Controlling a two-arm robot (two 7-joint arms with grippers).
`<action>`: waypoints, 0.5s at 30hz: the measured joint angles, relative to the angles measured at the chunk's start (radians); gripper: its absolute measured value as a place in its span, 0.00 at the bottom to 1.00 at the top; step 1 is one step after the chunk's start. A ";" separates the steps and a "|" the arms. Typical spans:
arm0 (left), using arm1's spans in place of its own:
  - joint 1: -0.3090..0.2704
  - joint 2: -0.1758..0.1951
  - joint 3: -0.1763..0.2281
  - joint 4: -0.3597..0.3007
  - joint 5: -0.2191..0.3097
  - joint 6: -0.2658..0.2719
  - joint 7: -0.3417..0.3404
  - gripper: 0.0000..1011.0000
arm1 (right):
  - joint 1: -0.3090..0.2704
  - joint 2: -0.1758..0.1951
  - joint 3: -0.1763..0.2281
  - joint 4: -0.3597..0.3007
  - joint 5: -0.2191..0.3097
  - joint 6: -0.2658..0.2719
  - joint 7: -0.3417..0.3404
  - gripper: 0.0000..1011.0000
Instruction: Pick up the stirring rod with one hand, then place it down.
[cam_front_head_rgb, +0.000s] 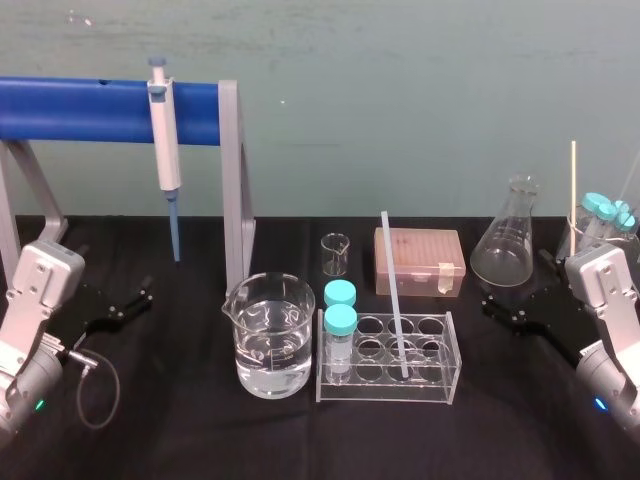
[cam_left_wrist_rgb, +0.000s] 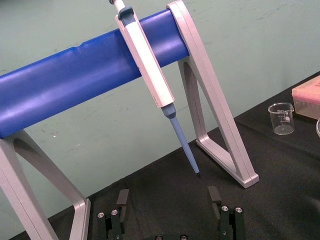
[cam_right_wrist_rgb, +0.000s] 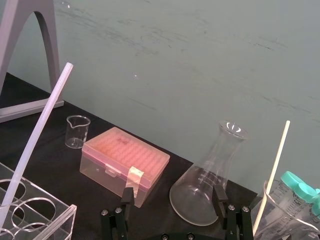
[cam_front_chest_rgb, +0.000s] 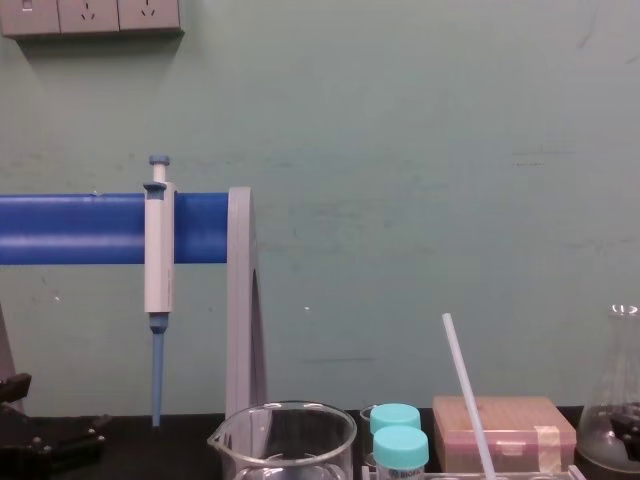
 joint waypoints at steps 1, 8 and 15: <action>0.000 0.000 0.000 0.000 0.000 0.000 0.000 0.99 | 0.000 0.000 0.000 0.000 0.000 0.000 0.000 0.99; 0.000 0.000 0.000 0.000 0.000 0.000 0.000 0.99 | 0.000 0.000 0.000 0.000 0.000 0.000 0.000 0.99; 0.000 0.000 0.000 0.000 0.000 0.000 0.000 0.99 | 0.000 0.000 0.000 0.000 0.000 0.000 0.000 0.99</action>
